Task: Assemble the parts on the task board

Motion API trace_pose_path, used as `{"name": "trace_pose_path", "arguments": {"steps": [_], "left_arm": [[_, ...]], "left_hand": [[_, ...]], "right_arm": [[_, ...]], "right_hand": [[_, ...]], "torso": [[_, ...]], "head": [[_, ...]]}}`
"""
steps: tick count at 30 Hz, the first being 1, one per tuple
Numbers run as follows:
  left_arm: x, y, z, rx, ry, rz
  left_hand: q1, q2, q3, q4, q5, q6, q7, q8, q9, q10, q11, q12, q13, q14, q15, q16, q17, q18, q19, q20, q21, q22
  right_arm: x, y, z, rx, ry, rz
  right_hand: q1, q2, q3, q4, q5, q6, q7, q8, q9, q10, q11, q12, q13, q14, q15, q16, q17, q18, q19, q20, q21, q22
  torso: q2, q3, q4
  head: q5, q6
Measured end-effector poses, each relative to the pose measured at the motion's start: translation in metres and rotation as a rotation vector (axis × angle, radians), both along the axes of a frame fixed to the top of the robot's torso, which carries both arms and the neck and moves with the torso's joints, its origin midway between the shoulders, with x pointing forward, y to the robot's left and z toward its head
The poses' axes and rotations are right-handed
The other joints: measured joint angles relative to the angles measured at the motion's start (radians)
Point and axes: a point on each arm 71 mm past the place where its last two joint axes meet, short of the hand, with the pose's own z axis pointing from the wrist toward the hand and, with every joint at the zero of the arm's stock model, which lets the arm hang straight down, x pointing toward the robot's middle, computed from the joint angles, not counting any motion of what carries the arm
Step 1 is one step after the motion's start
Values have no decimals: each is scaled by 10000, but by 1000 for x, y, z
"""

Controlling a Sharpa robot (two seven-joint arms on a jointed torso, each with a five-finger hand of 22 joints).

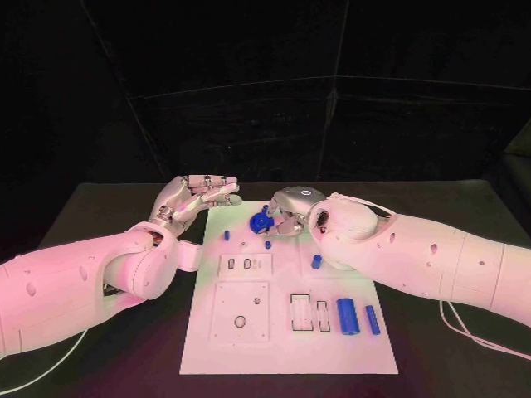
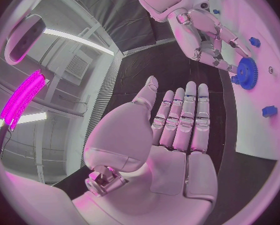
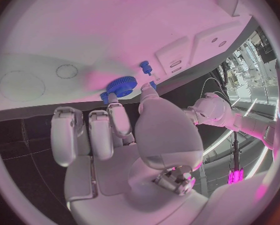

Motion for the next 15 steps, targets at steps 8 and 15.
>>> {"name": "trace_pose_path", "arguments": {"steps": [8, 15], "left_arm": [[1, 1, 0, 20, 11, 34], [1, 5, 0, 46, 20, 97]], "left_hand": [[0, 0, 0, 0, 0, 0, 0, 1, 1, 0, 0, 0, 1, 0, 0, 0, 1, 0, 0, 0, 0, -10], [0, 0, 22, -22, 0, 0, 0, 1, 1, 0, 0, 0, 2, 0, 0, 0, -3, 0, 0, 0, 0, -9]], "right_arm": [[-1, -8, 1, 168, -5, -73], [-7, -43, 10, 1130, -499, -157]], "right_hand": [[140, 140, -90, -52, 212, 7, -7, 0, 15, 0, 0, 40, 32, 0, 0, 0, -1, 0, 0, 0, 56, 0], [1035, 254, -126, -411, 608, 17, -14, 0, 9, -1, 0, -20, -35, 0, 0, -1, -1, 0, 0, 0, 56, 0]], "torso": [[-1, 0, -5], [-19, 7, -22]], "head": [[12, -6], [8, 46]]}}
